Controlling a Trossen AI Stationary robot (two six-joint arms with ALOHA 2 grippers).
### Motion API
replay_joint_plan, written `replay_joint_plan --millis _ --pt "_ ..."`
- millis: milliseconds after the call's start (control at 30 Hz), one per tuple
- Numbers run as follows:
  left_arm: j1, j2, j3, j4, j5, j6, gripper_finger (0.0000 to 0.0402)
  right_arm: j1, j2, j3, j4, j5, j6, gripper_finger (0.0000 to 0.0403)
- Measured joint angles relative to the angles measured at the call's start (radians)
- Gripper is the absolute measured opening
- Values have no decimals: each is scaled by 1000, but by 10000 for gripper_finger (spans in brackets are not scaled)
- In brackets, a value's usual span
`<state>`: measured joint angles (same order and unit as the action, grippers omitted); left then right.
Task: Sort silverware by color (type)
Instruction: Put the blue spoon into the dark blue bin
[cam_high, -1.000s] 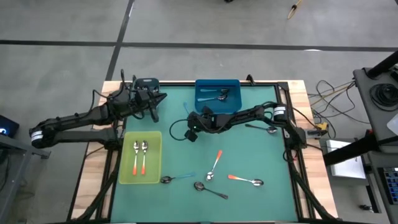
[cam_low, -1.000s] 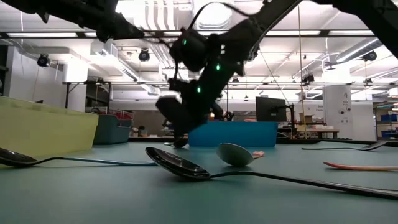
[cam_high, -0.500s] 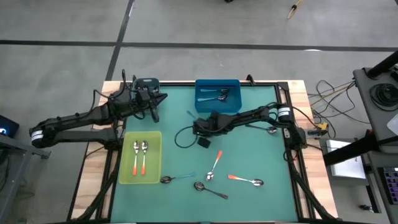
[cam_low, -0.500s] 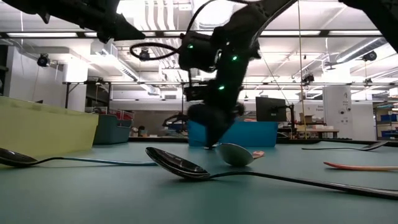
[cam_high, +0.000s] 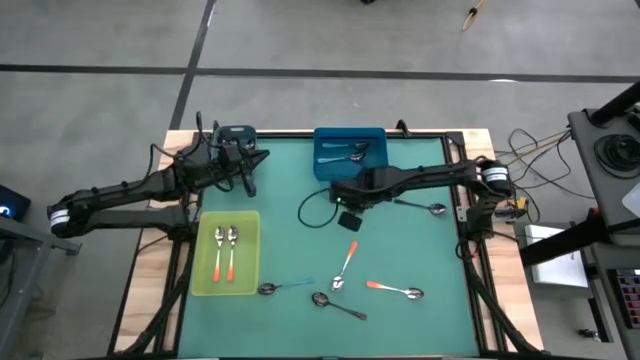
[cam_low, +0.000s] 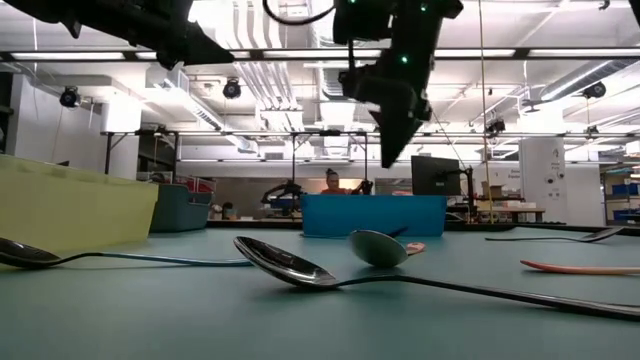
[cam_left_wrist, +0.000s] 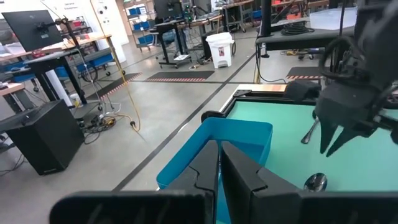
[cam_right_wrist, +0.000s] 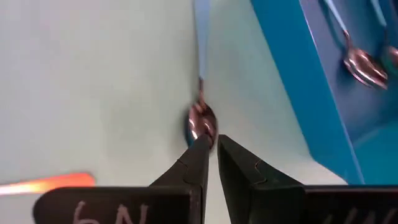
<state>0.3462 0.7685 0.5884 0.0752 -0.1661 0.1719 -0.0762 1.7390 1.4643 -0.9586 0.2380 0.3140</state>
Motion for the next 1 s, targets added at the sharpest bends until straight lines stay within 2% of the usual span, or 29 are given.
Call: replay_joint_plan --millis 67,233,400,533,667,800,900,1000 --pt "0 0 0 1 0 0 0 -12 -9 0 47 -35 -25 27" --pt "0 2 0 0 0 11 0 -12 6 0 162 -48 -192 27" --pt "0 2 0 -32 0 25 0 -35 50 0 236 -89 -255 40" --pt "1 -8 0 -87 -34 56 0 -49 87 0 242 -105 -265 80" --pt "1 -15 0 -83 -43 56 0 -53 129 -1 233 12 -219 145" --pt "1 -17 0 -80 -43 56 0 -55 147 -3 237 32 -273 198" --pt "1 -15 0 -78 -43 55 0 -52 149 -5 257 24 -313 218" --pt "1 -15 0 -76 -43 55 0 -54 148 -5 292 11 -200 221"
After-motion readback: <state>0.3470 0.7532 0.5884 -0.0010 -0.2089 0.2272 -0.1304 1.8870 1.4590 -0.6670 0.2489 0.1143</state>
